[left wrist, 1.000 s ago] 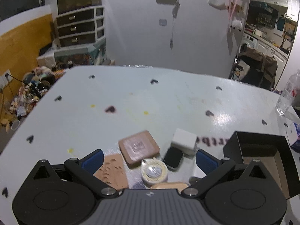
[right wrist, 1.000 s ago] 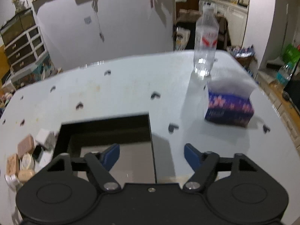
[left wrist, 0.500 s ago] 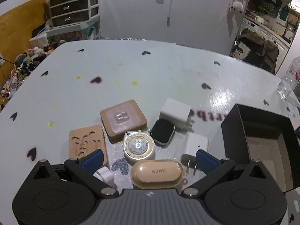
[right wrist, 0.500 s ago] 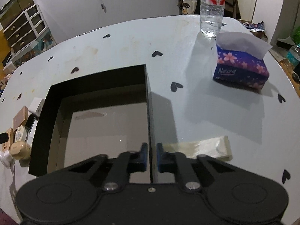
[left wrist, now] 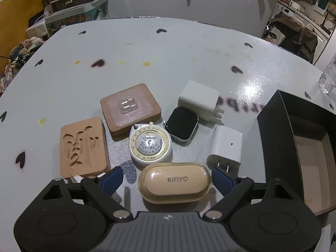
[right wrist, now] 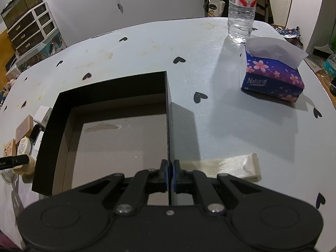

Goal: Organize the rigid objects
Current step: 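Move the left gripper to the beige KINYO earbud case and grasp it, then carry the earbud case with the left gripper into the black box and release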

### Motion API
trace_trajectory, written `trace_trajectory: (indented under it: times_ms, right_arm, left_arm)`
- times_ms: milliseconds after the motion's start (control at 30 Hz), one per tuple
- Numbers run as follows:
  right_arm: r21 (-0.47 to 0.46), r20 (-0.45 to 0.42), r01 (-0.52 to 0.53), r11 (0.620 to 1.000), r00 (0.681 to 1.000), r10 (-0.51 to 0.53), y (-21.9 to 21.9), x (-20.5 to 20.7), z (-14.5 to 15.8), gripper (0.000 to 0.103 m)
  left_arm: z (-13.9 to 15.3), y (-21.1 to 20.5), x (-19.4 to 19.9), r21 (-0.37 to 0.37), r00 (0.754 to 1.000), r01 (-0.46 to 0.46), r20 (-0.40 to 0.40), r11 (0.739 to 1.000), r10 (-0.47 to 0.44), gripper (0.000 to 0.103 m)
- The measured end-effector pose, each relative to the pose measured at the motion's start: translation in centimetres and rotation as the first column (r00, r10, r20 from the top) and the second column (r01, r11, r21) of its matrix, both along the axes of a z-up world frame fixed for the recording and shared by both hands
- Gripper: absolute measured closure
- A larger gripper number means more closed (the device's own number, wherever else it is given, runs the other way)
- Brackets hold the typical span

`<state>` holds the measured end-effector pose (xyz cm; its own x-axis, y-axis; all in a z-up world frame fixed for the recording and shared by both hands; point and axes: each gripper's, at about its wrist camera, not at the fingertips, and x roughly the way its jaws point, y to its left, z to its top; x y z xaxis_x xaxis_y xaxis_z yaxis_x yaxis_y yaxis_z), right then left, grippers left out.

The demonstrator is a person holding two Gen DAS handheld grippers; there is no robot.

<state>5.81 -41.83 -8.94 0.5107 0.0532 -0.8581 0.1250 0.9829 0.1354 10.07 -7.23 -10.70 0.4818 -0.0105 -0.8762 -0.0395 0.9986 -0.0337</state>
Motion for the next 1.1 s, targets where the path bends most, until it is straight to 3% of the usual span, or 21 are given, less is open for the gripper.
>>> trace_trajectory:
  times_ms: [133,300,567,700,800,1100]
  right_arm:
    - [-0.009,-0.003,-0.009,1.0,1.0,0.009,0.1,0.1,0.0,0.098]
    - [-0.006,-0.002,-0.013,1.0,1.0,0.013,0.1,0.1,0.0,0.098]
    - [-0.005,-0.006,-0.029,1.0,1.0,0.029,0.0,0.1,0.0,0.098]
    - [-0.004,-0.009,-0.04,0.999,0.999,0.04,0.1,0.1,0.0,0.098]
    - [-0.001,-0.009,-0.044,0.999,0.999,0.044,0.0,0.1,0.0,0.098]
    - [-0.021,-0.018,-0.068,0.997,0.998,0.067,0.3,0.4,0.1,0.098]
  left_arm:
    - [-0.1,-0.1,0.0,-0.035,1.0,0.01,-0.001,0.999,-0.01,0.026]
    - [0.4,-0.3,-0.3,-0.024,1.0,0.001,-0.003,1.0,-0.001,0.026]
    - [6.2,-1.9,-1.2,-0.068,0.992,0.054,0.121,0.996,-0.045,0.026]
    - [8.7,-4.3,-0.5,-0.113,0.982,0.117,0.159,0.987,-0.099,0.026]
    - [9.3,-6.9,0.8,-0.156,0.984,0.133,0.135,0.979,-0.113,0.026]
    - [7.2,-15.6,4.7,-0.251,0.975,0.22,0.066,0.943,-0.21,0.026]
